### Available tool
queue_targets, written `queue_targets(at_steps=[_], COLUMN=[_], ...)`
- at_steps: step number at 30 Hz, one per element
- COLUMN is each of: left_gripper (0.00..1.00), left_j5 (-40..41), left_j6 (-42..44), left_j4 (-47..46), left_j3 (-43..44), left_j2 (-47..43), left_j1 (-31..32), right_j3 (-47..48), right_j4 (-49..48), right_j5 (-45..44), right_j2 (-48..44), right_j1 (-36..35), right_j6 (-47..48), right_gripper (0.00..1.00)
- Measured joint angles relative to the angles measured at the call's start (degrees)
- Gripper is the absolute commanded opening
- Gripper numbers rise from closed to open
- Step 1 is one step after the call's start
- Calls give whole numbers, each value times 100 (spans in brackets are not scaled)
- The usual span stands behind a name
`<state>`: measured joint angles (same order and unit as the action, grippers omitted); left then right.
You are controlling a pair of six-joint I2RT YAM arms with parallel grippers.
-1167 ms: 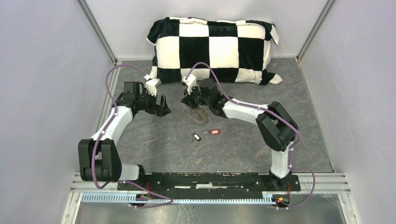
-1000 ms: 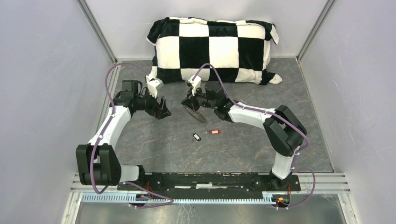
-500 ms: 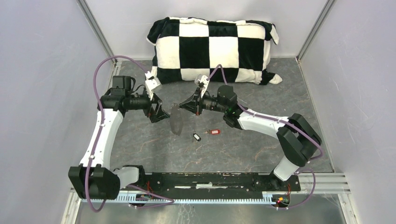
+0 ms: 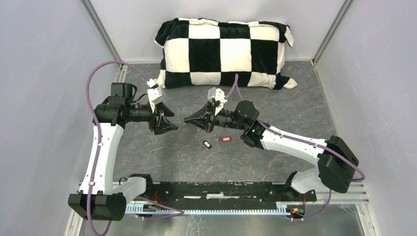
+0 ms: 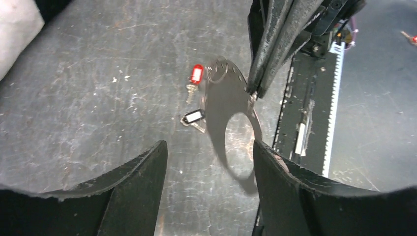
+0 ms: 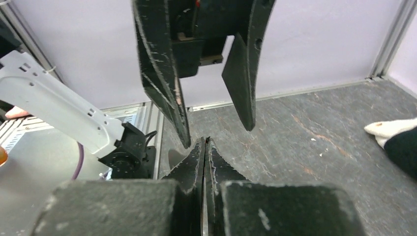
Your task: Put the keys on the keyring
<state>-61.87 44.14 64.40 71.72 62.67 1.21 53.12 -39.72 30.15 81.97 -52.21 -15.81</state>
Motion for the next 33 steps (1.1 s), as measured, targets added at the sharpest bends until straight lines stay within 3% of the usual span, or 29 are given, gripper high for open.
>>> queue_targets(at_steps=[14,33], left_gripper=[69,40], left_j5=[-658,-540], left_j6=[815,1543], left_j4=[1397,1864], left_j3=[595,385], left_j2=[-444,-514], left_j1=[85,155], right_j3=[-79,-72], right_j4=[188,428], right_j5=[-380,-367], right_j2=[-306,-306], right_j1=[-619,-868], right_j6=[446,627], right_gripper=[0,0])
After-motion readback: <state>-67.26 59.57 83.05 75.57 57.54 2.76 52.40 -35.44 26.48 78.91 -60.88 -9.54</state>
